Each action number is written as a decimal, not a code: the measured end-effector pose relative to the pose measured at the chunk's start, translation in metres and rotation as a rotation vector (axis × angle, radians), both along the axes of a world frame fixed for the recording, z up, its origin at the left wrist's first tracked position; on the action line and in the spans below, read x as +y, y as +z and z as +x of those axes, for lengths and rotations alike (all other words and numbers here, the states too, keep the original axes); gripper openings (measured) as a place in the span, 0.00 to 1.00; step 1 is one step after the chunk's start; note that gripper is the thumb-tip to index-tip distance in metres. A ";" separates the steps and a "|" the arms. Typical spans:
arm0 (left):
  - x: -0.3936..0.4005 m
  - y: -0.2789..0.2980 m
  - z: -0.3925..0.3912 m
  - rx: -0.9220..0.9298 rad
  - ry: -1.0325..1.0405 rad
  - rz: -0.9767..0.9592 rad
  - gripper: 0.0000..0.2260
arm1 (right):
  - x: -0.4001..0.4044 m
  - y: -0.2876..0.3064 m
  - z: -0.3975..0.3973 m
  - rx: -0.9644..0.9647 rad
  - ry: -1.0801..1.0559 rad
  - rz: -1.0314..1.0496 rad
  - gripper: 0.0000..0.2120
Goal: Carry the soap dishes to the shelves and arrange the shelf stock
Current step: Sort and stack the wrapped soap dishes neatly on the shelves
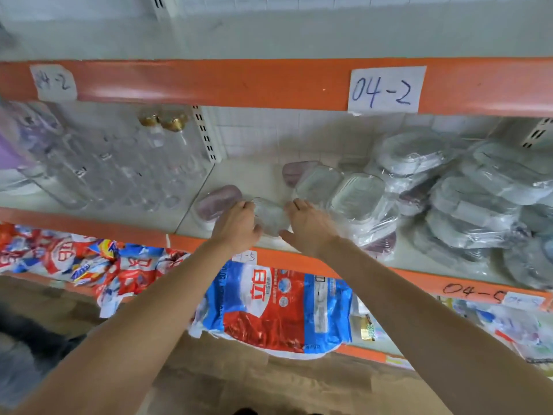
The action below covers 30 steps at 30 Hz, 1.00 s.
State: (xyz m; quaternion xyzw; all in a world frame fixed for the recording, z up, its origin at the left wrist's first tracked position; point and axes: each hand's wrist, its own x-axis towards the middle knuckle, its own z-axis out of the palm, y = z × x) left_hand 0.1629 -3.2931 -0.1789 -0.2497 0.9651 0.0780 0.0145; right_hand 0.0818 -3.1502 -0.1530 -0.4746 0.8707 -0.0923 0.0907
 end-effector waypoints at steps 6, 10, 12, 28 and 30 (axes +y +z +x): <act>-0.060 -0.042 -0.025 0.111 0.010 -0.080 0.18 | -0.053 -0.027 -0.028 0.146 -0.003 -0.020 0.22; -0.086 -0.049 -0.035 0.187 -0.048 -0.123 0.17 | -0.079 -0.029 -0.050 0.213 -0.040 -0.003 0.22; -0.100 -0.046 -0.037 0.204 -0.056 -0.112 0.16 | -0.088 -0.025 -0.064 0.239 -0.082 0.033 0.22; -0.144 -0.074 -0.082 0.360 -0.146 -0.053 0.09 | -0.122 -0.034 -0.096 0.281 -0.231 0.323 0.04; -0.145 -0.076 -0.096 0.377 -0.160 -0.048 0.10 | -0.125 -0.037 -0.100 0.296 -0.228 0.321 0.08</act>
